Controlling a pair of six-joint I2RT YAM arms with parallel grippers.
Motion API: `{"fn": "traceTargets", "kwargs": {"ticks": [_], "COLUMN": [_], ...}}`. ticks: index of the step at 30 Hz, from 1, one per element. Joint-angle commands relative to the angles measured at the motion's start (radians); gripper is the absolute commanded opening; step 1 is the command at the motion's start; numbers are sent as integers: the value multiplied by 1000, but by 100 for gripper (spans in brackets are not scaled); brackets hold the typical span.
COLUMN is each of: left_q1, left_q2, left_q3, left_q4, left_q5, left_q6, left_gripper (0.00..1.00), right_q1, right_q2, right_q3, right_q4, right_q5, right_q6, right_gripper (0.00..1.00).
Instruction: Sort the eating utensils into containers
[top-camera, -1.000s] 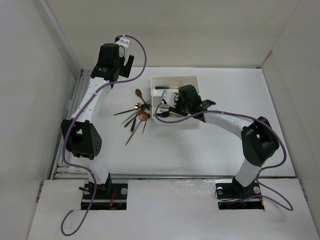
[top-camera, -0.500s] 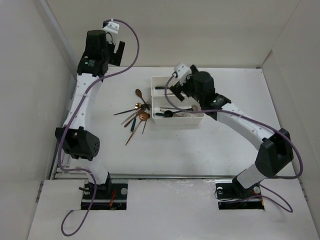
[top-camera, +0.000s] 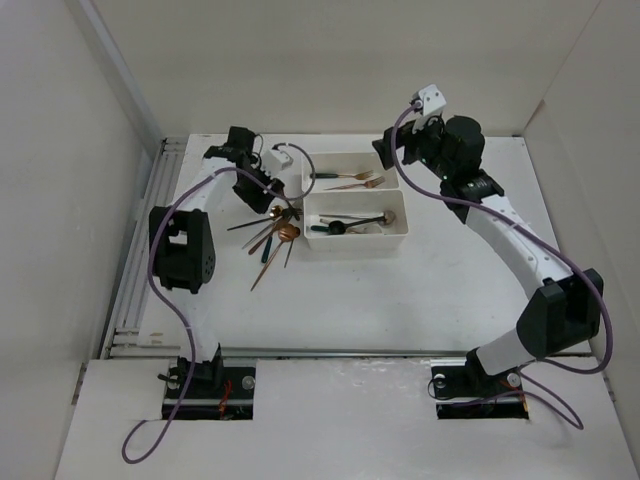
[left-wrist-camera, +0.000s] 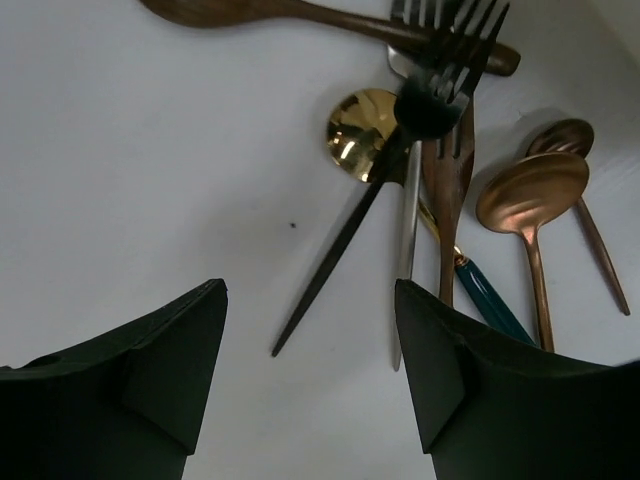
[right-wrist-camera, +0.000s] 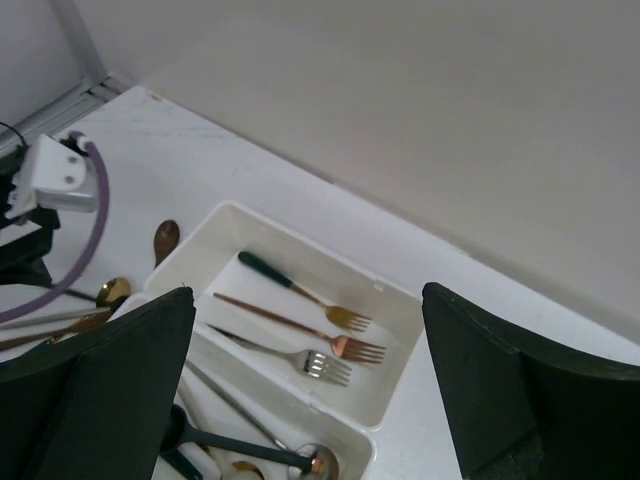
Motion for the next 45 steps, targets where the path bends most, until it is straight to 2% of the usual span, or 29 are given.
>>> {"fn": "traceTargets", "kwargs": {"ticks": [1, 6, 9, 17, 19, 20, 21, 22, 23, 27, 32, 38, 40, 42, 45], "left_q1": [7, -26, -26, -26, -26, -26, -26, -16, -16, 58, 87, 87, 64, 43, 33], "left_q2": [-29, 24, 76, 139, 149, 162, 162, 162, 162, 75, -77, -138, -129, -118, -118], "left_q3": [-13, -100, -118, -151, -151, -160, -160, -160, -172, -226, -246, -7, 51, 61, 139], "left_q4": [-11, 100, 91, 117, 101, 82, 81, 72, 54, 35, 35, -106, -133, -133, -95], "left_q5": [71, -47, -108, -129, -129, -129, -113, -113, -83, -11, 42, 149, 108, -7, -3], "left_q6": [59, 138, 167, 191, 191, 200, 201, 210, 210, 249, 282, 271, 271, 285, 265], "left_gripper": [64, 64, 63, 57, 41, 18, 18, 5, 0, 0, 0, 0, 0, 0, 0], "right_q1": [-8, -17, -17, -17, -17, -17, -17, -17, -17, -17, -17, -17, -17, -17, -17], "right_q2": [-56, -67, -67, -85, -96, -96, -96, -108, -117, -126, -117, -87, -77, -77, -68], "right_q3": [-32, -41, -41, -50, -50, -50, -50, -50, -50, -50, -41, -12, -1, -1, -1], "right_q4": [23, 14, 5, -5, -5, -5, -14, -14, -14, -14, -14, -14, -14, -14, -14], "right_q5": [-41, -18, -18, 2, 11, 20, 20, 29, 29, 60, 60, 42, 42, 42, 51], "right_q6": [38, 38, 38, 80, 90, 90, 90, 99, 99, 99, 99, 99, 99, 99, 88], "right_gripper": [100, 100, 100, 100, 100, 100, 100, 100, 100, 100, 100, 100, 100, 100, 100]}}
